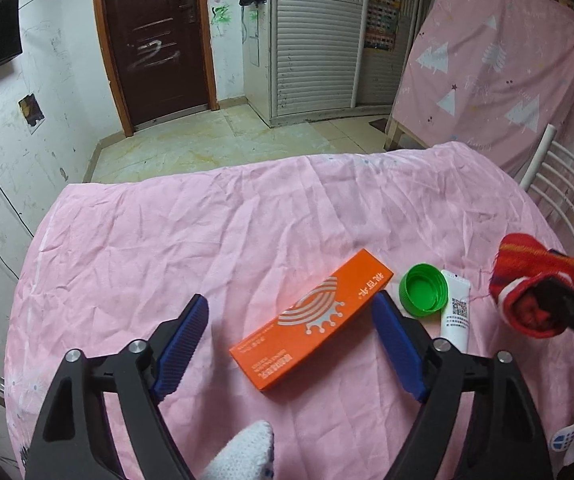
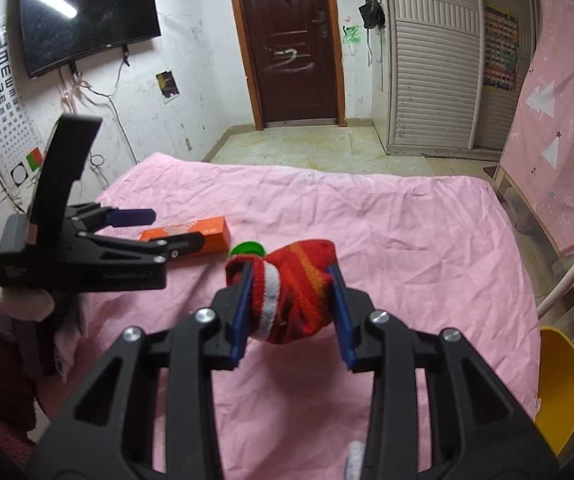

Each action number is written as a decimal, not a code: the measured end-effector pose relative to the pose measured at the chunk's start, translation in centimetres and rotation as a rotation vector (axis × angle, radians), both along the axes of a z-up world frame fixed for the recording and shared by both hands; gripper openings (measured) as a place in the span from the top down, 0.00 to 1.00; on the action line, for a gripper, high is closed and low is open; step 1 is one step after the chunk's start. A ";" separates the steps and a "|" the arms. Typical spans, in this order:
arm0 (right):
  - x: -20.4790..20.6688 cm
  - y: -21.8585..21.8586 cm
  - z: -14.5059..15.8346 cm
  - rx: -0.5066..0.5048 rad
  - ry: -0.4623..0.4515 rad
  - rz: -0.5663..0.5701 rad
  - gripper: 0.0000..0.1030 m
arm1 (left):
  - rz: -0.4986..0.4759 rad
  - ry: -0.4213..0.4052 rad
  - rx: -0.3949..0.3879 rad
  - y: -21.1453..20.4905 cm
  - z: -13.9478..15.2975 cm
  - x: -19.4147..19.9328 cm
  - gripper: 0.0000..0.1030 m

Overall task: Collect trash
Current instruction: 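Grasp the orange box with left gripper while right lifts the red sock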

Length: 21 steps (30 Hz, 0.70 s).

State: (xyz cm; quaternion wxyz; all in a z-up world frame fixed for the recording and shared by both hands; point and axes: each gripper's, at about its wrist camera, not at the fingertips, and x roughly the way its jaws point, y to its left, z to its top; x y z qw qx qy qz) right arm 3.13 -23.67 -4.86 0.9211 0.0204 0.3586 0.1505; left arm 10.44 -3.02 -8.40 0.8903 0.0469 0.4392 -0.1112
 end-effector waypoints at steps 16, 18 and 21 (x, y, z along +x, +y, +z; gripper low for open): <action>-1.1 -3.7 0.3 0.055 -0.028 -0.049 0.67 | 0.024 -0.031 0.071 -1.0 -0.4 -0.4 0.87; -1.4 -4.5 0.3 0.064 -0.035 -0.061 0.67 | 0.028 -0.046 0.062 -1.1 0.3 -0.7 0.87; -1.6 -5.9 0.5 0.082 -0.044 -0.086 0.67 | 0.017 -0.079 0.052 -1.8 1.9 -1.5 0.87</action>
